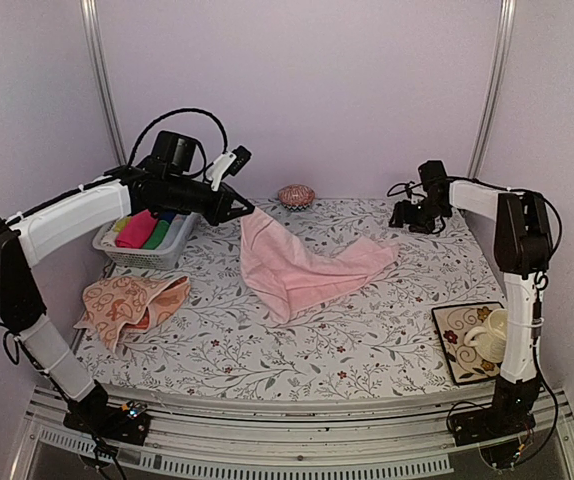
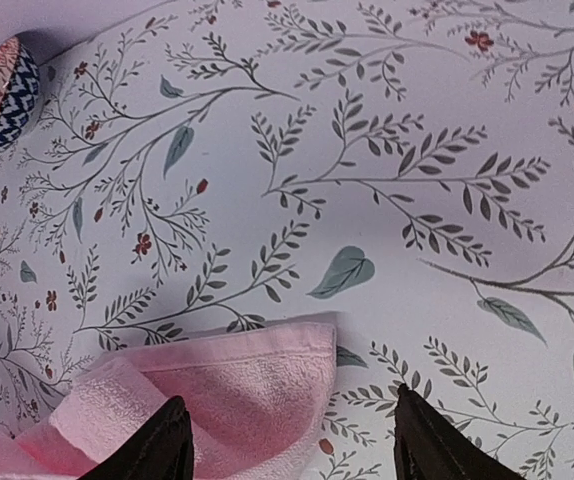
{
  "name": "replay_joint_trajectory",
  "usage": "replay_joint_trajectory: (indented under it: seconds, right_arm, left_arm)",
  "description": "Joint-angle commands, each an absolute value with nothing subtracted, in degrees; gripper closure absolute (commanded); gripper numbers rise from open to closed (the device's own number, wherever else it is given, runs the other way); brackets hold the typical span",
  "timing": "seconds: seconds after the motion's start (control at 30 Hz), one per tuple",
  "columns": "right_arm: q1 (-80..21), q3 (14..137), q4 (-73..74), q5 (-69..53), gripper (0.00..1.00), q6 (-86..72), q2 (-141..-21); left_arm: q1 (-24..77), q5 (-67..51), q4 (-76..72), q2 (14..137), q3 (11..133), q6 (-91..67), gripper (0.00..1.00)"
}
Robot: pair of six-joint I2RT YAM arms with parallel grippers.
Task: Roll the towels
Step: Pick up the towel from the center of the board.
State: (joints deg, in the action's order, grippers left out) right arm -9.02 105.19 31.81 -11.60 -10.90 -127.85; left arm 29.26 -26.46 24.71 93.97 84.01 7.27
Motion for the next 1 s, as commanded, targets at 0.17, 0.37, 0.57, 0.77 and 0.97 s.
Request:
replay_joint_trajectory:
  seconds: [0.17, 0.37, 0.57, 0.77, 0.97]
  right_arm:
    - [-8.7, 101.4, 32.5, -13.3, 0.4, -18.5, -130.9]
    - [-8.7, 101.1, 31.6, -14.9, 0.45, -20.2, -132.7]
    - [-8.8, 100.4, 30.1, -16.5, 0.74, -21.0, -133.1]
    - [-8.7, 97.7, 28.4, -11.1, 0.98, -21.4, -125.6]
    - [-8.7, 95.2, 27.5, -1.3, 0.98, -19.1, -109.4]
  left_arm:
    - [29.6, -26.0, 22.4, 91.2, 82.4, 8.2, 1.0]
    - [29.6, -26.1, 22.0, 90.9, 82.3, 8.7, 1.0]
    - [29.7, -25.9, 21.3, 91.1, 82.7, 9.1, 1.0]
    - [29.7, -19.0, 17.6, 90.3, 82.8, 10.0, 1.0]
    - [29.3, -11.7, 9.8, 87.5, 85.6, 14.9, 1.0]
